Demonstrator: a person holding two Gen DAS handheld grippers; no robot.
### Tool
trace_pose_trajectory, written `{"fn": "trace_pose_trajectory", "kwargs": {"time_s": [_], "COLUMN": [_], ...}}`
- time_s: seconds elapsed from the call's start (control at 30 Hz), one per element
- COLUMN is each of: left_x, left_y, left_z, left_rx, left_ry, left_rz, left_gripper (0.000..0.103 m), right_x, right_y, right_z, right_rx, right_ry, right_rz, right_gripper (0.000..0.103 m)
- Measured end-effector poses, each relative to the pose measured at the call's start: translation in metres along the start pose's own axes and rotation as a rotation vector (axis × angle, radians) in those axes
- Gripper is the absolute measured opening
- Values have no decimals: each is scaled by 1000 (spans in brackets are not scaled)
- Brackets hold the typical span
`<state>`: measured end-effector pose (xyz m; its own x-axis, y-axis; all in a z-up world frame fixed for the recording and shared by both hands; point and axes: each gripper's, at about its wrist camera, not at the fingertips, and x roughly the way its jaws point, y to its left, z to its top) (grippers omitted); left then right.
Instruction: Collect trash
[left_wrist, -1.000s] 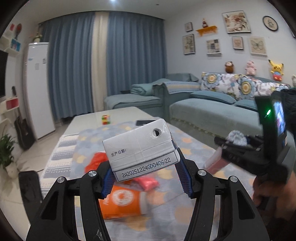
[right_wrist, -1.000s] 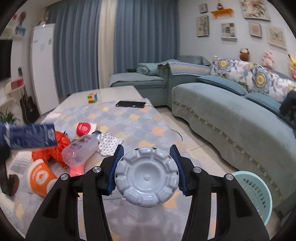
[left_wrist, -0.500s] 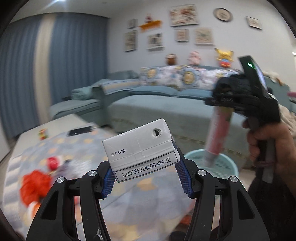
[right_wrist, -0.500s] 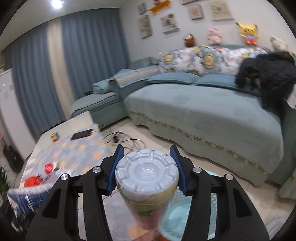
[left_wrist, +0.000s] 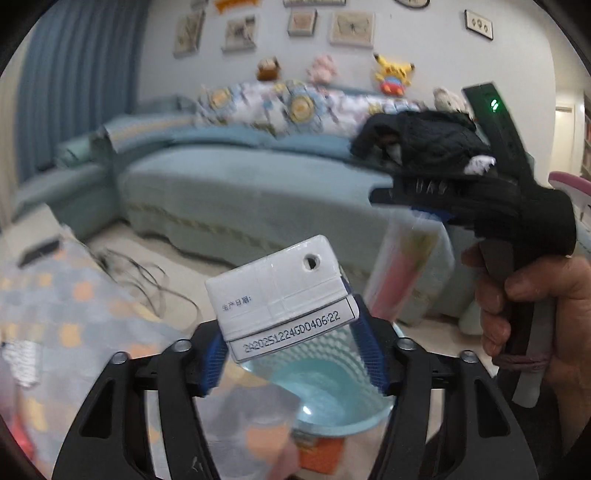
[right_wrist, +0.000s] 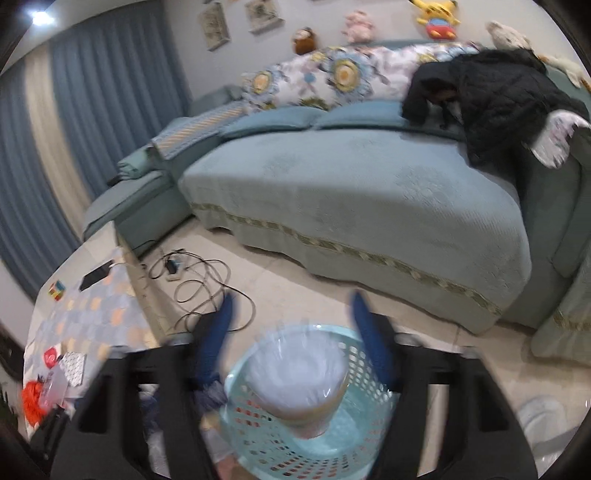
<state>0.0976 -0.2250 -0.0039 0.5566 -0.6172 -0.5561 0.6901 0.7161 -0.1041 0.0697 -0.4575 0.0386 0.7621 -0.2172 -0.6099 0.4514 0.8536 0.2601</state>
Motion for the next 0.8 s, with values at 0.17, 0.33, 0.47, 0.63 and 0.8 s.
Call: {"fn": "trace_pose_trajectory", "kwargs": {"time_s": [0.17, 0.33, 0.47, 0.63, 0.8], "left_x": [1, -33, -75, -138, -188], "left_y": [15, 41, 65, 101, 143], "left_z": [-8, -27, -62, -102, -119], "left_rx": [-42, -33, 67, 103, -48], "left_ry": [15, 40, 100, 90, 38], "left_rz": [34, 125, 310, 525, 761], "left_gripper": [82, 84, 84, 84, 84], "right_x": [-7, -8, -15, -23, -32], "right_y": [-13, 6, 36, 89, 164], "right_z": [6, 0, -8, -21, -33], "right_rx": [83, 51, -10, -89, -211], "right_ry": [-46, -32, -37, -46, -38], "right_rz": [21, 69, 115, 191, 298], "right_gripper": [81, 81, 81, 83, 87]}}
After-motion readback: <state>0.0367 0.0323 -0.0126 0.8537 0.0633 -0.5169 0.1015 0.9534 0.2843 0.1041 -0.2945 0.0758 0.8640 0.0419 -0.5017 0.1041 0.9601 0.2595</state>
